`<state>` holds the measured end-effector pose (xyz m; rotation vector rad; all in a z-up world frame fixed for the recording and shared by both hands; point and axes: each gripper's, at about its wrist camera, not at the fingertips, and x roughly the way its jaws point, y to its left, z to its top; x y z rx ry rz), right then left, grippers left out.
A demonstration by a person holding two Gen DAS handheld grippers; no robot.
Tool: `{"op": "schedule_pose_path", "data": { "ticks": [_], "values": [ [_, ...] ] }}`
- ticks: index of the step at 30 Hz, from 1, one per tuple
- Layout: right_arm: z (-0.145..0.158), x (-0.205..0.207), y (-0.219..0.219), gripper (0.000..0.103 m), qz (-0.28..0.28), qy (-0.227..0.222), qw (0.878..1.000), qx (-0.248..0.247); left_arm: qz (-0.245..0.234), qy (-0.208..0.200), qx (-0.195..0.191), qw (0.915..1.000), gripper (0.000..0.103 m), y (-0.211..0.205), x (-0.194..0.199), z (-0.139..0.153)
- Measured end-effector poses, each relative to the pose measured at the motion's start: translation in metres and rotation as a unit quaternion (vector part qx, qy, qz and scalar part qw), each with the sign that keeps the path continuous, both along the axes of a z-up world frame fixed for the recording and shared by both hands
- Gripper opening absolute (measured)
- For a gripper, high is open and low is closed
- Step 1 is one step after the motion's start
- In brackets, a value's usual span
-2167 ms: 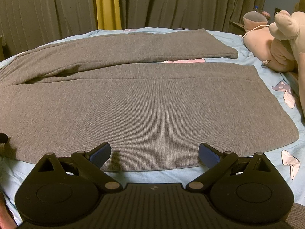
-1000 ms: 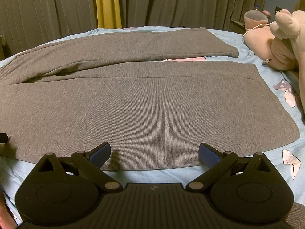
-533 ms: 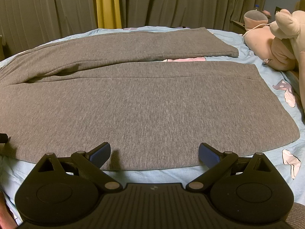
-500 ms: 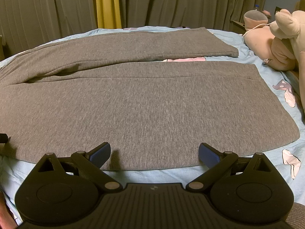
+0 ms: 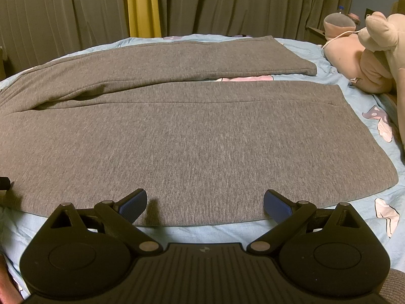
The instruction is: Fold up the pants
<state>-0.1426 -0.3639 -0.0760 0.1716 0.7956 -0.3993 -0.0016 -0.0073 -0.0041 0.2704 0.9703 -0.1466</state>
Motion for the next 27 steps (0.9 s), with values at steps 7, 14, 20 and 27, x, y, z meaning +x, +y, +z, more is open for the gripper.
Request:
{"op": "schedule_pose_path", "data": {
  "ticks": [7, 14, 20, 27],
  "values": [
    [0.001, 0.002, 0.0, 0.099, 0.001, -0.001, 1.0, 0.001, -0.002, -0.003, -0.001, 1.0, 0.103, -0.002, -0.003, 0.0],
    [0.005, -0.001, 0.0, 0.099, 0.004, -0.019, 1.0, 0.007, -0.003, -0.006, -0.007, 1.0, 0.103, 0.0, -0.003, 0.004],
    [0.007, 0.012, -0.013, 0.099, 0.003, -0.03, 0.999, 0.037, 0.007, -0.005, -0.003, 1.0, 0.103, 0.0, 0.0, 0.008],
    [-0.016, 0.051, -0.06, 0.099, -0.049, 0.027, 0.987, 0.151, 0.026, -0.002, -0.018, 0.9995, 0.103, -0.01, 0.02, 0.014]
  ]
}}
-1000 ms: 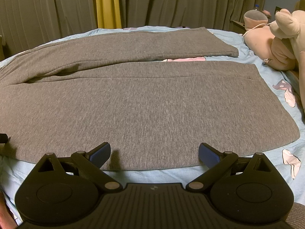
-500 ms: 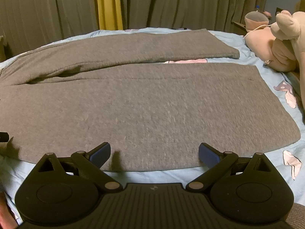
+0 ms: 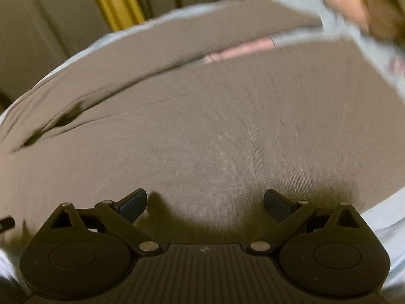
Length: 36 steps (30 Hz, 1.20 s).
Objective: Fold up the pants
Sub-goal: 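Move the right gripper to the grey pant leg hem and close on it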
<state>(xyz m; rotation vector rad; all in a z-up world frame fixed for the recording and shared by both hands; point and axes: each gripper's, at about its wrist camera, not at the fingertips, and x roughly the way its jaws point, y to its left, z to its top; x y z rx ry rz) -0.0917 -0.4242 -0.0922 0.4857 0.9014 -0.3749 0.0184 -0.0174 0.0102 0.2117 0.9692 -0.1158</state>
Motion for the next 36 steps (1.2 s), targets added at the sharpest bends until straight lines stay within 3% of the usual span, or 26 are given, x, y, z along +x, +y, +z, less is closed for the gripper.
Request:
{"op": "schedule_pose_path", "data": {
  "ticks": [3, 7, 9, 10, 13, 16, 17, 18, 20, 21, 23, 26, 29, 32, 36],
  "values": [
    [-0.002, 0.004, -0.004, 0.099, 0.003, 0.009, 1.0, 0.004, 0.019, -0.008, -0.006, 0.9998, 0.103, -0.004, 0.02, -0.003],
    [-0.002, 0.019, 0.012, 0.099, 0.066, 0.077, 0.994, -0.046, 0.075, -0.031, 0.008, 0.9966, 0.103, 0.007, 0.043, -0.025],
    [0.008, 0.036, 0.008, 0.099, 0.08, 0.12, 0.989, -0.031, 0.1, -0.046, 0.014, 0.9938, 0.103, 0.017, 0.049, -0.033],
    [0.019, 0.048, -0.001, 0.099, 0.082, 0.12, 0.989, -0.01, 0.116, -0.056, 0.004, 0.9916, 0.103, 0.023, 0.051, -0.033],
    [0.068, 0.089, -0.028, 0.099, 0.056, 0.019, 0.998, -0.021, 0.15, -0.082, -0.001, 0.9852, 0.103, 0.029, 0.054, -0.033],
    [0.097, 0.163, -0.061, 0.098, 0.023, -0.045, 0.998, -0.048, 0.162, -0.103, 0.018, 0.9813, 0.103, 0.027, 0.058, -0.034],
    [0.1, 0.191, -0.076, 0.089, 0.0, -0.053, 0.998, -0.041, 0.163, -0.109, 0.025, 0.9803, 0.103, 0.025, 0.059, -0.034],
    [0.099, 0.218, -0.09, 0.082, -0.024, -0.054, 0.998, -0.03, 0.161, -0.114, 0.029, 0.9799, 0.103, 0.023, 0.06, -0.036],
    [0.092, 0.265, -0.119, 0.054, -0.073, -0.046, 0.996, -0.01, 0.157, -0.121, 0.031, 0.9796, 0.103, 0.022, 0.061, -0.04],
    [0.087, 0.283, -0.129, 0.05, -0.092, -0.036, 0.995, -0.001, 0.16, -0.126, 0.027, 0.9788, 0.103, 0.022, 0.061, -0.041],
    [0.076, 0.316, -0.151, 0.051, -0.141, -0.009, 0.99, -0.007, 0.168, -0.133, 0.012, 0.9767, 0.103, 0.027, 0.06, -0.043],
    [0.069, 0.339, -0.172, 0.053, -0.194, -0.007, 0.981, -0.026, 0.181, -0.143, -0.007, 0.9729, 0.103, 0.031, 0.057, -0.047],
    [0.059, 0.354, -0.182, 0.056, -0.208, -0.003, 0.978, -0.035, 0.182, -0.155, 0.001, 0.971, 0.103, 0.028, 0.058, -0.05],
    [0.037, 0.371, -0.194, 0.056, -0.222, 0.037, 0.974, -0.024, 0.184, -0.164, 0.006, 0.9692, 0.103, 0.025, 0.057, -0.052],
    [0.03, 0.374, -0.193, 0.055, -0.229, 0.02, 0.973, -0.032, 0.201, -0.161, -0.013, 0.9662, 0.103, 0.029, 0.059, -0.052]
  ]
}}
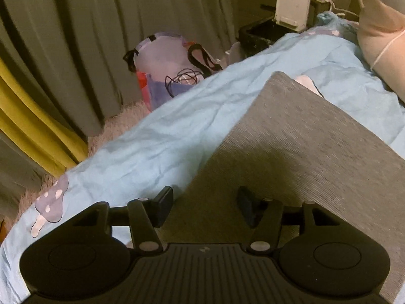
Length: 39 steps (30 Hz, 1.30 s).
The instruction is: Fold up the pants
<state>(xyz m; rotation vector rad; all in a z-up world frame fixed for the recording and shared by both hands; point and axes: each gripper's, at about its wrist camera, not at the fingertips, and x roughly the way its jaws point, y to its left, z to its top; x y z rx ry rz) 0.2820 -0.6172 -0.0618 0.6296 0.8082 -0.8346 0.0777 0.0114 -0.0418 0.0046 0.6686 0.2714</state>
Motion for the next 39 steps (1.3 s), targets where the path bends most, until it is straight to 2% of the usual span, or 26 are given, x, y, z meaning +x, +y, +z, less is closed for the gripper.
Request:
{"op": "schedule_pose_path", "data": {
  "ticks": [1, 2, 3, 5, 6, 10, 12, 13, 14, 15, 18, 21, 24, 26, 30, 32, 33, 34, 35, 37, 39],
  "values": [
    [-0.001, 0.001, 0.003, 0.048, 0.008, 0.009, 1.0, -0.012, 0.002, -0.001, -0.003, 1.0, 0.103, 0.001, 0.0, 0.0],
    [0.0, 0.002, 0.006, 0.047, 0.014, 0.021, 0.999, -0.02, 0.004, -0.002, -0.003, 1.0, 0.103, 0.0, 0.0, 0.0],
    [0.002, 0.001, 0.004, 0.048, 0.016, 0.018, 1.0, -0.017, 0.007, -0.001, -0.001, 1.0, 0.103, -0.001, -0.001, 0.0],
    [0.006, -0.006, 0.0, 0.056, 0.02, -0.024, 0.999, 0.024, 0.011, -0.004, 0.005, 0.9999, 0.103, -0.004, -0.003, 0.0],
    [0.006, -0.004, -0.004, 0.056, 0.023, -0.025, 0.999, 0.028, 0.013, -0.008, 0.009, 0.9998, 0.103, -0.005, -0.004, -0.001],
    [0.0, -0.004, 0.002, 0.057, 0.035, -0.013, 0.999, -0.001, 0.011, -0.012, 0.011, 0.9998, 0.103, -0.006, -0.007, -0.002],
    [-0.002, 0.0, 0.011, 0.035, 0.049, 0.014, 0.998, -0.035, 0.011, -0.016, 0.012, 0.9997, 0.103, -0.006, -0.007, -0.003],
    [-0.001, 0.001, 0.013, 0.015, 0.052, 0.03, 0.997, -0.053, 0.01, -0.017, 0.015, 0.9997, 0.103, -0.007, -0.007, -0.003],
    [-0.001, -0.001, 0.014, 0.006, 0.056, 0.03, 0.997, -0.055, 0.01, -0.019, 0.017, 0.9996, 0.103, -0.007, -0.007, -0.004],
    [0.002, -0.006, 0.01, 0.005, 0.051, 0.016, 0.998, -0.039, 0.009, -0.02, 0.019, 0.9996, 0.103, -0.008, -0.006, -0.005],
    [0.015, -0.029, 0.007, 0.004, 0.052, -0.028, 0.998, -0.033, 0.006, -0.021, 0.016, 0.9996, 0.103, -0.006, -0.004, -0.005],
    [0.037, -0.076, 0.012, 0.004, 0.061, -0.084, 0.994, -0.038, 0.001, -0.019, 0.016, 0.9997, 0.103, -0.005, -0.004, -0.004],
    [0.059, -0.157, 0.031, 0.004, 0.068, -0.144, 0.986, -0.052, -0.006, -0.014, 0.016, 0.9998, 0.103, -0.003, -0.003, -0.002],
    [0.064, -0.213, 0.048, 0.004, 0.068, -0.167, 0.982, -0.056, -0.011, -0.011, 0.015, 0.9998, 0.103, -0.002, -0.004, 0.0],
    [0.041, -0.318, 0.089, 0.002, 0.056, -0.156, 0.986, -0.034, -0.016, -0.007, 0.009, 0.9998, 0.103, 0.0, -0.008, 0.004],
    [0.017, -0.353, 0.099, 0.0, 0.032, -0.116, 0.992, -0.045, -0.018, -0.006, 0.007, 0.9998, 0.103, 0.0, -0.01, 0.006],
    [0.004, -0.361, 0.101, 0.0, 0.024, -0.075, 0.994, -0.072, -0.021, -0.007, 0.007, 0.9997, 0.103, -0.001, -0.012, 0.007],
    [-0.003, -0.365, 0.098, 0.0, 0.016, -0.055, 0.995, -0.077, -0.023, -0.008, 0.01, 0.9997, 0.103, -0.001, -0.013, 0.009],
    [-0.004, -0.371, 0.094, 0.004, 0.007, -0.068, 0.996, -0.056, -0.024, -0.01, 0.013, 0.9996, 0.103, -0.002, -0.015, 0.01],
    [0.001, -0.38, 0.077, 0.005, -0.003, -0.147, 0.989, 0.006, -0.026, -0.015, 0.014, 0.9995, 0.103, -0.003, -0.018, 0.013],
    [0.007, -0.378, 0.074, 0.019, -0.013, -0.178, 0.984, 0.001, -0.022, -0.02, 0.01, 0.9995, 0.103, -0.002, -0.02, 0.016]
  ]
}}
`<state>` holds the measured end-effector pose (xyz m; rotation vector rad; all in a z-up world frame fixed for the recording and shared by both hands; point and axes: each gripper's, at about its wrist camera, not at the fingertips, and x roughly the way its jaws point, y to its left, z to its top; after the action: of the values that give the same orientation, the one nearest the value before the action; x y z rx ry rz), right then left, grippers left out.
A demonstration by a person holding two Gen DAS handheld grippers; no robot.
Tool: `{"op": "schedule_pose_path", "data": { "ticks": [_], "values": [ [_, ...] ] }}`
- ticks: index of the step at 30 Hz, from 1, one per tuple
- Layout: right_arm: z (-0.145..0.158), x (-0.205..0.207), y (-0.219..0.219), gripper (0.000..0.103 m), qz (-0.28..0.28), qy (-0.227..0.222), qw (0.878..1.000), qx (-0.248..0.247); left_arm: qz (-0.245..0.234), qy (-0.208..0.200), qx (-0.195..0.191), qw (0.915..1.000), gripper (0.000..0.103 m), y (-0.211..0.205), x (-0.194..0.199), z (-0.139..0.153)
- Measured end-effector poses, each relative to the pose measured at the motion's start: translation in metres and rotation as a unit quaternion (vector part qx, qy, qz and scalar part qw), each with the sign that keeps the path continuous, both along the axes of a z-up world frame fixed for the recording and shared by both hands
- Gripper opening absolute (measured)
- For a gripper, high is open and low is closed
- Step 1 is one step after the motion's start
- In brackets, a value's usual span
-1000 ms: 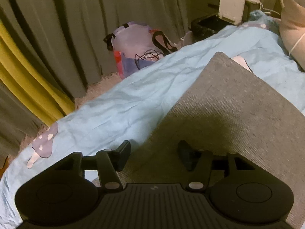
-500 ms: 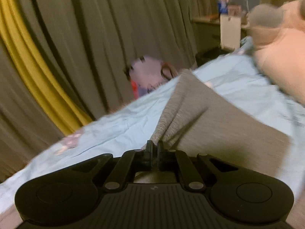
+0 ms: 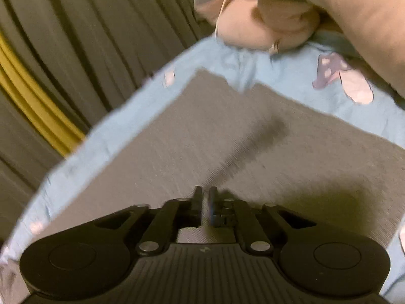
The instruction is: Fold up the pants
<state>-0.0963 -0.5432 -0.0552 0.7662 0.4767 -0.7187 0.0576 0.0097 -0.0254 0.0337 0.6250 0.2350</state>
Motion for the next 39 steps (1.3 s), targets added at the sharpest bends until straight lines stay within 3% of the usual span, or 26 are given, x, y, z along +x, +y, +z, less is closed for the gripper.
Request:
{"op": "schedule_pose_path", "data": {
  "ticks": [1, 2, 4, 6, 9, 11, 13, 16, 19, 22, 25, 27, 28, 29, 32, 33, 34, 35, 39],
  "values": [
    [0.0, 0.002, 0.0, 0.036, -0.004, -0.004, 1.0, -0.011, 0.002, -0.002, 0.0, 1.0, 0.103, 0.0, -0.001, 0.001],
    [-0.004, 0.005, -0.003, 0.046, -0.007, -0.009, 1.0, -0.011, 0.0, -0.003, -0.001, 1.0, 0.103, 0.001, -0.001, 0.002],
    [-0.019, 0.009, -0.012, 0.047, -0.004, -0.004, 1.0, 0.027, -0.004, 0.0, -0.006, 1.0, 0.103, 0.002, -0.001, 0.003],
    [-0.029, 0.004, -0.02, 0.047, -0.022, -0.039, 0.997, 0.059, -0.008, 0.006, -0.009, 0.9999, 0.103, 0.003, 0.002, 0.004],
    [-0.032, 0.009, -0.025, 0.042, -0.004, -0.101, 0.99, 0.097, -0.004, 0.024, -0.026, 0.9994, 0.103, 0.008, 0.01, 0.014],
    [-0.043, 0.015, -0.031, 0.018, -0.01, -0.124, 0.984, 0.131, -0.004, 0.006, -0.06, 0.9982, 0.103, 0.013, 0.016, 0.032],
    [-0.058, 0.019, -0.038, 0.006, -0.022, -0.129, 0.976, 0.172, -0.009, -0.014, -0.078, 0.9968, 0.103, 0.017, 0.036, 0.053],
    [-0.069, 0.018, -0.045, 0.005, -0.033, -0.15, 0.966, 0.205, -0.023, -0.022, -0.115, 0.9929, 0.103, 0.024, 0.083, 0.075],
    [-0.071, 0.016, -0.047, 0.005, -0.025, -0.152, 0.966, 0.209, -0.032, 0.012, -0.164, 0.9859, 0.103, 0.031, 0.148, 0.078],
    [-0.075, 0.013, -0.048, 0.005, -0.017, -0.159, 0.964, 0.212, -0.025, 0.046, -0.17, 0.9841, 0.103, 0.03, 0.201, 0.069],
    [-0.077, 0.008, -0.041, 0.005, -0.01, -0.167, 0.964, 0.206, -0.026, 0.057, -0.168, 0.9838, 0.088, 0.025, 0.234, 0.06],
    [-0.077, 0.009, -0.038, 0.005, -0.002, -0.161, 0.968, 0.193, -0.031, 0.084, -0.179, 0.9798, 0.083, 0.022, 0.254, 0.048],
    [-0.076, 0.01, -0.039, 0.005, -0.001, -0.158, 0.969, 0.189, -0.028, 0.097, -0.182, 0.9781, 0.075, 0.021, 0.261, 0.042],
    [-0.076, 0.011, -0.04, 0.005, 0.001, -0.157, 0.97, 0.187, -0.026, 0.105, -0.187, 0.9765, 0.068, 0.02, 0.266, 0.037],
    [-0.077, 0.011, -0.041, 0.005, 0.005, -0.158, 0.97, 0.186, -0.015, 0.112, -0.204, 0.9725, 0.062, 0.022, 0.277, 0.028],
    [-0.078, 0.011, -0.042, 0.005, 0.006, -0.16, 0.969, 0.187, -0.015, 0.113, -0.206, 0.972, 0.055, 0.022, 0.28, 0.028],
    [-0.078, 0.01, -0.042, 0.005, 0.006, -0.161, 0.969, 0.187, -0.015, 0.111, -0.207, 0.972, 0.026, 0.024, 0.28, 0.029],
    [-0.079, 0.011, -0.043, 0.005, 0.006, -0.161, 0.969, 0.187, -0.019, 0.111, -0.208, 0.9717, 0.01, 0.024, 0.278, 0.03],
    [-0.077, 0.01, -0.046, 0.005, -0.009, -0.169, 0.965, 0.201, -0.027, 0.074, -0.218, 0.9728, 0.01, 0.029, 0.249, 0.06]
  ]
}}
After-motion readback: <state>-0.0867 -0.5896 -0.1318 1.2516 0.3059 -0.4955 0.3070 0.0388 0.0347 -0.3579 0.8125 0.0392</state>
